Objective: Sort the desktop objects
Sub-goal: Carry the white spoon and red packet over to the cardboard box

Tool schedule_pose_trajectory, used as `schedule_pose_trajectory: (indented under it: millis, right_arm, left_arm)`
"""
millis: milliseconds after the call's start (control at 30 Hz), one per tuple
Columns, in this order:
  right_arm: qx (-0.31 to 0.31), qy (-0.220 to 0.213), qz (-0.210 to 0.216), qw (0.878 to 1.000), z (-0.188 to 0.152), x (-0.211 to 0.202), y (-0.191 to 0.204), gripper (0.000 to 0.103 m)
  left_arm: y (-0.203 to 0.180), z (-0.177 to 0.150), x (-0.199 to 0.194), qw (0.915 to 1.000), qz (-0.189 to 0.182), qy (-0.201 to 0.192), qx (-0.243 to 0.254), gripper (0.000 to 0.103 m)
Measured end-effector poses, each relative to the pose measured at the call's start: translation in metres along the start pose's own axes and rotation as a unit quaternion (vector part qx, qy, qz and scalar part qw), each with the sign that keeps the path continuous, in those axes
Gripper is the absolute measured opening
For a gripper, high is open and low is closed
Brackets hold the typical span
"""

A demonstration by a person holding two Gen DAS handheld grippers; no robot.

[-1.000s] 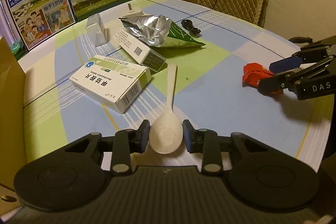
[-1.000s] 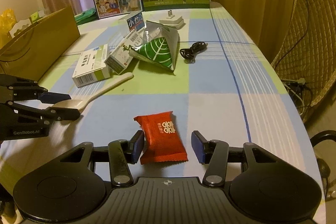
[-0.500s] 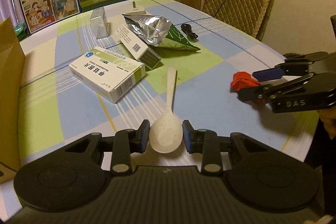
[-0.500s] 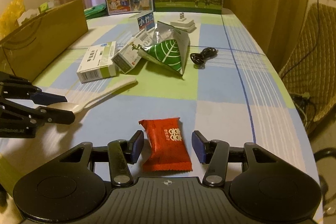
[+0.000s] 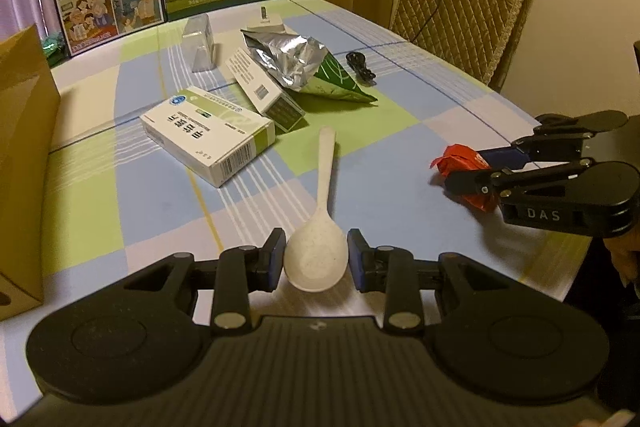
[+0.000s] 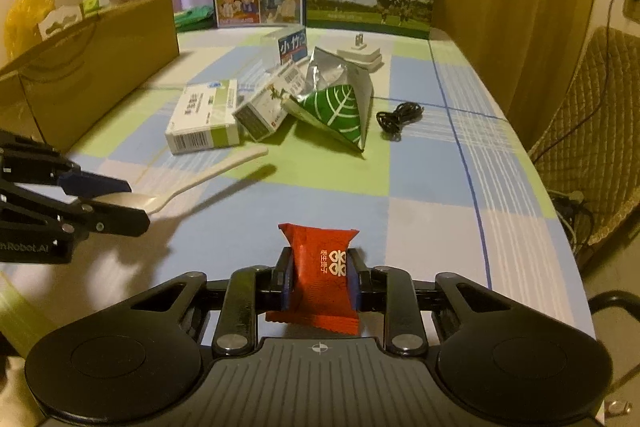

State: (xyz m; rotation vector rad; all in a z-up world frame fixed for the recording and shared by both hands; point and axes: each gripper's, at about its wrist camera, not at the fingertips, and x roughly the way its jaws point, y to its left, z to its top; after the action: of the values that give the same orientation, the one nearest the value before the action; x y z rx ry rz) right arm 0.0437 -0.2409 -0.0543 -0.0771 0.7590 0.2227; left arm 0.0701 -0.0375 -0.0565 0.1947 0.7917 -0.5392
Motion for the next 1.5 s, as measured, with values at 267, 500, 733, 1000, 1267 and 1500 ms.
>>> schedule_pose_trajectory:
  millis: [267,500,733,1000,1267,1500]
  right_arm:
    - [0.018,-0.018,0.006,1.0,0.016,-0.023,0.01,0.023]
    - [0.014,-0.045,0.02,0.999,0.043,-0.037,0.033,0.023]
    - [-0.008,-0.071,0.057,0.996,0.076,-0.039,0.074,0.023]
    - [-0.028,-0.097,0.116,0.988,0.121,-0.029,0.137,0.023]
    - [-0.05,-0.113,0.16,0.979,0.169,-0.009,0.203,0.023]
    - [-0.061,-0.109,0.186,0.975,0.202,0.016,0.248,0.023]
  left_arm:
    - [0.003,0.002,-0.029,0.9995,0.014,-0.02,-0.019,0.028]
    - [0.022,0.012,-0.065,0.9968,0.043,-0.051,-0.045,0.028]
    - [0.05,0.017,-0.105,0.9914,0.081,-0.086,-0.058,0.028]
    - [0.097,0.017,-0.15,0.9807,0.133,-0.116,-0.083,0.028]
    - [0.157,0.015,-0.181,0.9685,0.191,-0.121,-0.104,0.028]
    - [0.21,0.014,-0.194,0.9605,0.219,-0.121,-0.121,0.028]
